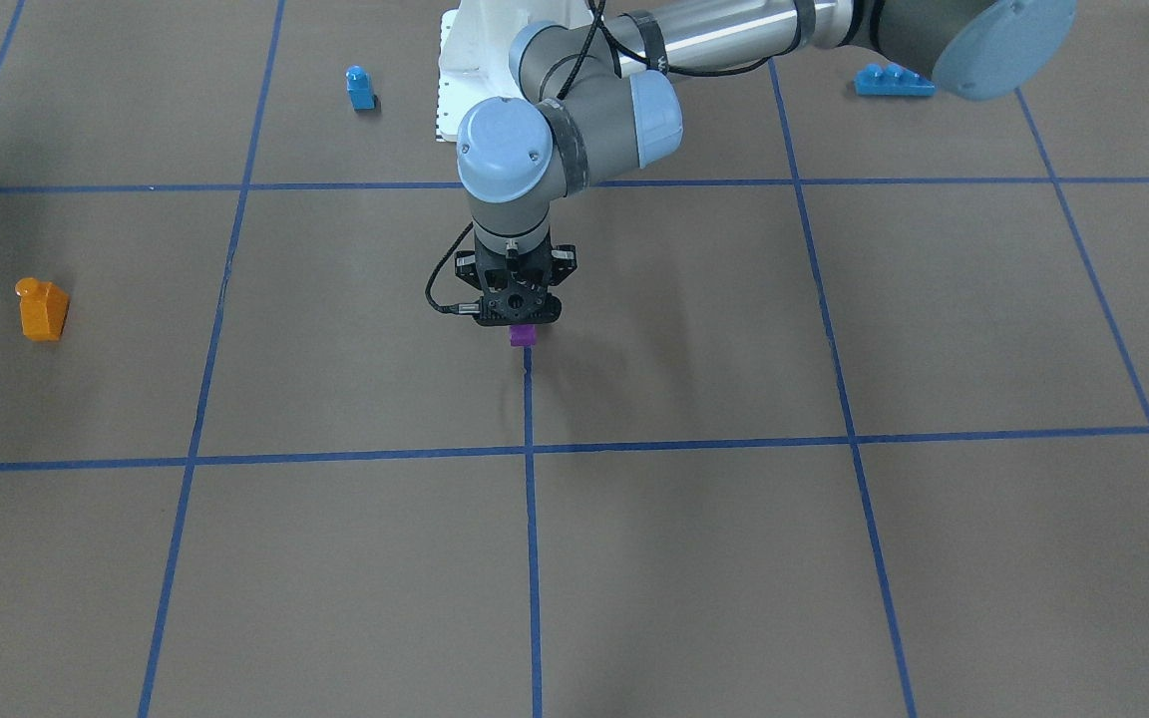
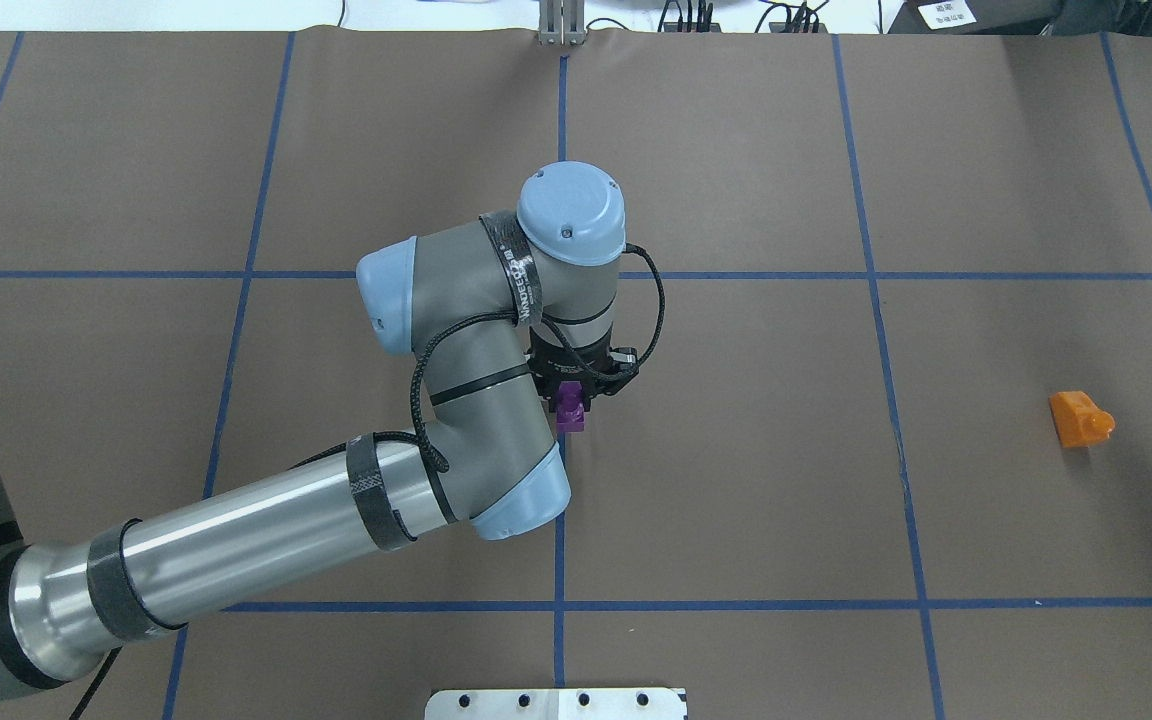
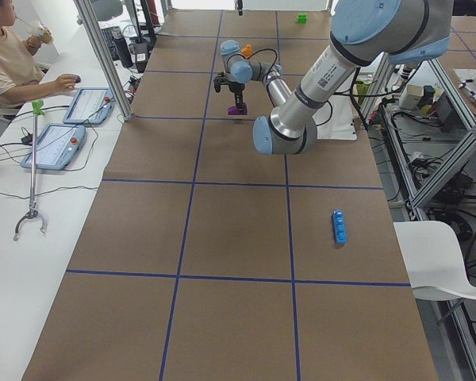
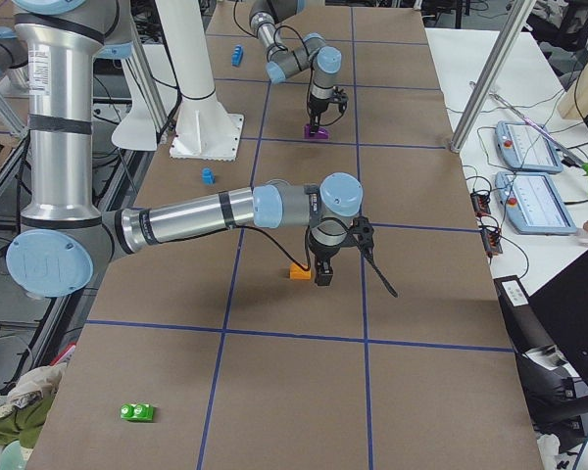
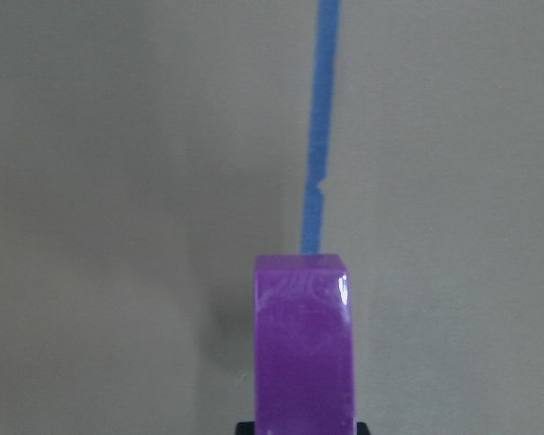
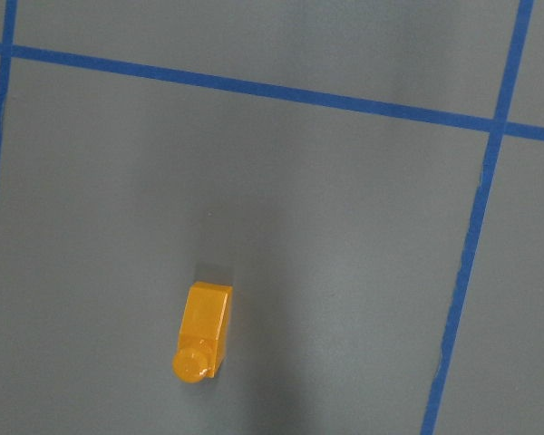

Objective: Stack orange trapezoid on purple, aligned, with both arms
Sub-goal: 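Carry the purple block with the left gripper to the table center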

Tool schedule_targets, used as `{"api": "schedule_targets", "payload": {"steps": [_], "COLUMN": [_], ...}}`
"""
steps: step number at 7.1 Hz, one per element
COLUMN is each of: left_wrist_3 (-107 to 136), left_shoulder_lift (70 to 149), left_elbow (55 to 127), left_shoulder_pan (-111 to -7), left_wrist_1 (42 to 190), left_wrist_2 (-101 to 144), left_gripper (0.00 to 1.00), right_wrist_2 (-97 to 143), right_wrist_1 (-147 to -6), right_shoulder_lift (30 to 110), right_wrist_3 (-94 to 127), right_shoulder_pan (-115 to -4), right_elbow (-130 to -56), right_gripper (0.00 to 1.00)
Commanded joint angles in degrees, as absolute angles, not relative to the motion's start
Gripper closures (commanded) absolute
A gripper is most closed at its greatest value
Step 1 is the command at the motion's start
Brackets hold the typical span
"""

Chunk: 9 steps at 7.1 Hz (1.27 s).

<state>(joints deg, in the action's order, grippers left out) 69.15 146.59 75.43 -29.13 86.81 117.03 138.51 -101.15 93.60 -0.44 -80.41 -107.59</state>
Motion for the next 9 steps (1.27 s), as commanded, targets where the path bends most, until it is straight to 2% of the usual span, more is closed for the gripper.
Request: {"api": "schedule_targets", "payload": {"steps": [1,5,7,8,9], "left_wrist_3": [69.34,68.99,68.99,68.99,68.99], "left_shoulder_lift": [146.87,146.87,146.86,146.78,146.78], "left_elbow": [72.43,71.98,71.63,71.54,71.63], "left_shoulder_pan": [-29.00,-29.00,-28.92,-29.00,-29.00], "left_wrist_1": [90.25,90.35,90.53,90.70,90.79], "left_wrist_2": [116.63,116.63,116.63,116.63,116.63], "left_gripper": [1.00,1.00,1.00,0.81,0.58], "right_wrist_2": [138.52,138.52,137.99,138.42,138.86], "right_wrist_1": [-101.16,-101.16,-96.19,-95.98,-95.89], "right_shoulder_lift": [93.60,93.52,93.69,93.69,93.69], "right_wrist_3": [-0.44,-0.44,-0.18,0.09,0.09], "right_shoulder_pan": [-80.07,-79.28,-77.17,-77.08,-75.69], "right_elbow": [-107.58,-107.58,-107.32,-107.23,-106.88], "right_gripper": [0.00,0.00,0.00,0.00,0.00]}}
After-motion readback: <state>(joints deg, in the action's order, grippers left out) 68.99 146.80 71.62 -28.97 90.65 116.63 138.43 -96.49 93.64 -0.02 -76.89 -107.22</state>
